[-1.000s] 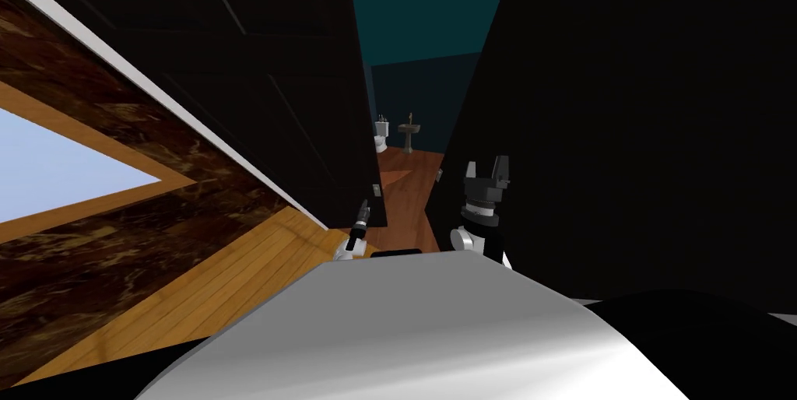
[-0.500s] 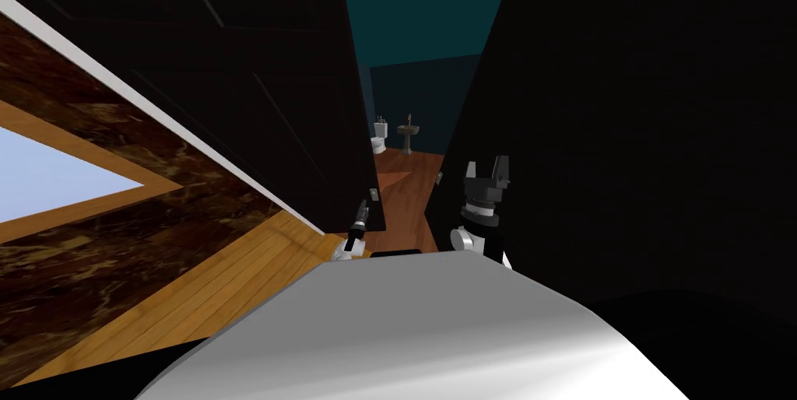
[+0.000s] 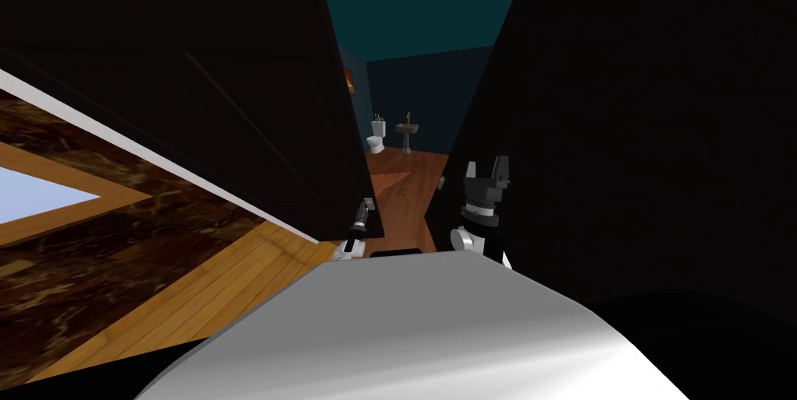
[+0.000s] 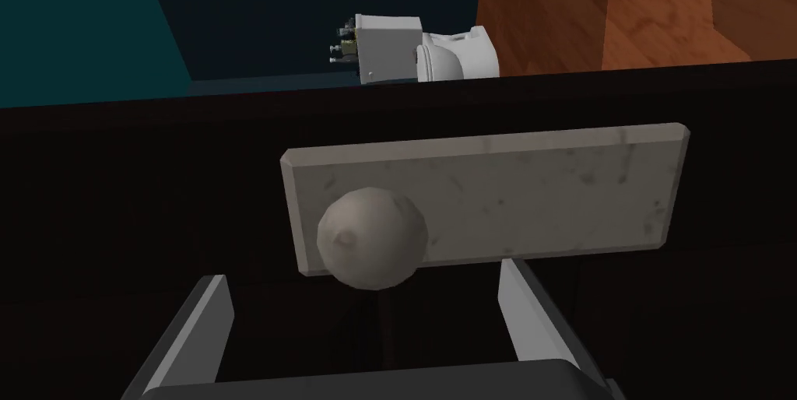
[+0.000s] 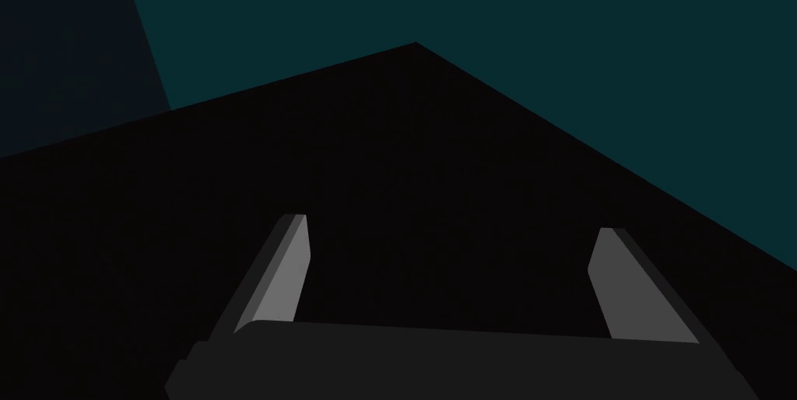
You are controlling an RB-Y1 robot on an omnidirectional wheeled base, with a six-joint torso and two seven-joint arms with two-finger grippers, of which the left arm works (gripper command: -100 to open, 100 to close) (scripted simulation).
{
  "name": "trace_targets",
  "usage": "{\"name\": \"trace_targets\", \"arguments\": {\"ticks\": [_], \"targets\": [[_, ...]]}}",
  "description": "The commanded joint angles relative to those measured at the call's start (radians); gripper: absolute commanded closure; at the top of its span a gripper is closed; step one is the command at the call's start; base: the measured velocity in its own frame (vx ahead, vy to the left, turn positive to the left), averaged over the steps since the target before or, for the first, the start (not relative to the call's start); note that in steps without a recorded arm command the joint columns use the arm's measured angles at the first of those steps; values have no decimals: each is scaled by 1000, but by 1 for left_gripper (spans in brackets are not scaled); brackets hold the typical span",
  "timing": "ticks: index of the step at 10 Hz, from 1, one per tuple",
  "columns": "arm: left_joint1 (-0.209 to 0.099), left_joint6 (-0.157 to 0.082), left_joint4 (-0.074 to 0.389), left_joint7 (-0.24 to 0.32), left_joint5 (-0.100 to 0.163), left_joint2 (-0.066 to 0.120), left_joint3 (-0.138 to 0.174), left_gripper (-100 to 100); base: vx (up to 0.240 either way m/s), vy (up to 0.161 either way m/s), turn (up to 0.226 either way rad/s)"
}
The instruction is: Push the door open
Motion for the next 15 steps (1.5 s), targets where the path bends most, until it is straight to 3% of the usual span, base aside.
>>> {"name": "trace_targets", "arguments": {"ticks": [1, 2, 3, 8, 14, 15], "targets": [[2, -5, 1, -2, 1, -7, 3, -100, 193, -25, -23], [1, -4, 2, -2, 1, -5, 2, -100, 90, -13, 4], [1, -4, 2, -2, 1, -5, 2, 100, -22, 1, 4], [1, -4, 2, -2, 1, -5, 2, 100, -15, 2, -3], [-2, 3, 1, -42, 31, 24, 50, 100, 157, 3, 56], [-11, 11, 7, -38, 30, 15, 42, -100, -43, -43, 112]]}}
